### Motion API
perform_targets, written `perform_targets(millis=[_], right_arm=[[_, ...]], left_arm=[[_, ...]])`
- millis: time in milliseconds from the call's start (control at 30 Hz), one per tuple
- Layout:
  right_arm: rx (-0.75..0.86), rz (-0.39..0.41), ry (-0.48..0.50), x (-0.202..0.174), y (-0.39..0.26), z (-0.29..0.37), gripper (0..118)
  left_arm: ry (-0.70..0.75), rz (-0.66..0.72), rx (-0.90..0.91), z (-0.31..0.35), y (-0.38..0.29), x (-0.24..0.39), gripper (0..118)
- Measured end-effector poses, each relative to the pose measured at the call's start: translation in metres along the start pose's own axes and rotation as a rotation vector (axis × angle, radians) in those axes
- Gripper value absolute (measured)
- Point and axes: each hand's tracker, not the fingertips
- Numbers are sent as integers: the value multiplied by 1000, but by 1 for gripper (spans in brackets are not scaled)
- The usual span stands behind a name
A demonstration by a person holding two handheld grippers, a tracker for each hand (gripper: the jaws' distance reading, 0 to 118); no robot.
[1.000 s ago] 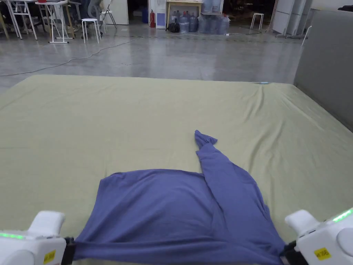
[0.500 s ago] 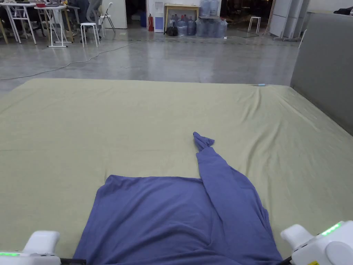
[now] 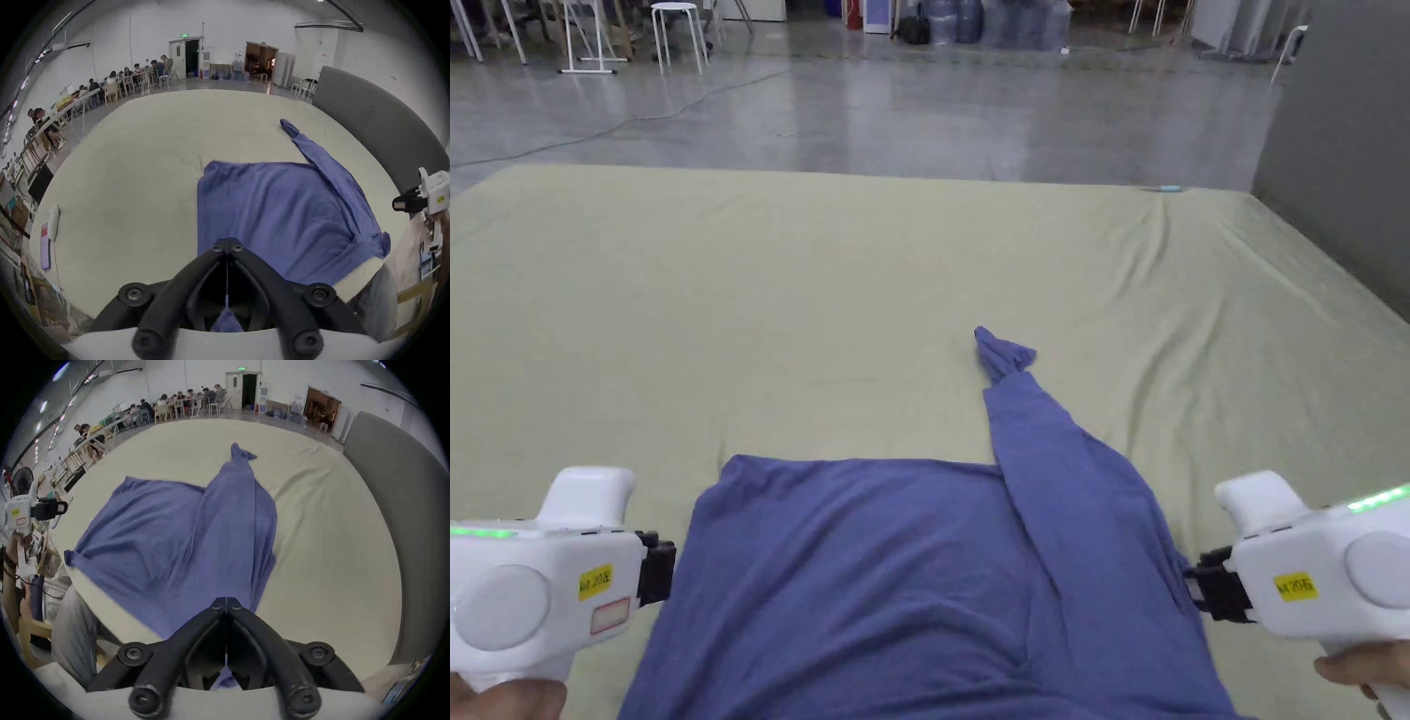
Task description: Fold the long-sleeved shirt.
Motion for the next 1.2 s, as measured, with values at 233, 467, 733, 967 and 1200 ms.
perform_targets(millis=[233, 467, 733, 967, 1200], right_arm=[[63, 29, -23, 14, 177, -74, 35], [29, -71, -15, 35, 327, -211, 75], [-86, -164, -111, 41, 373, -328, 36], [-136, -169, -133, 42, 367, -346, 9], [-34, -85, -63, 28, 331, -243, 9]], left_arm=[[-14, 12, 27, -69, 77, -2, 0], [-34, 18, -2, -127, 101, -15, 0], [-25, 59, -37, -147, 75, -26, 0], [-21, 71, -58, -147, 64, -31, 0], [-28, 67, -51, -129, 57, -27, 0]])
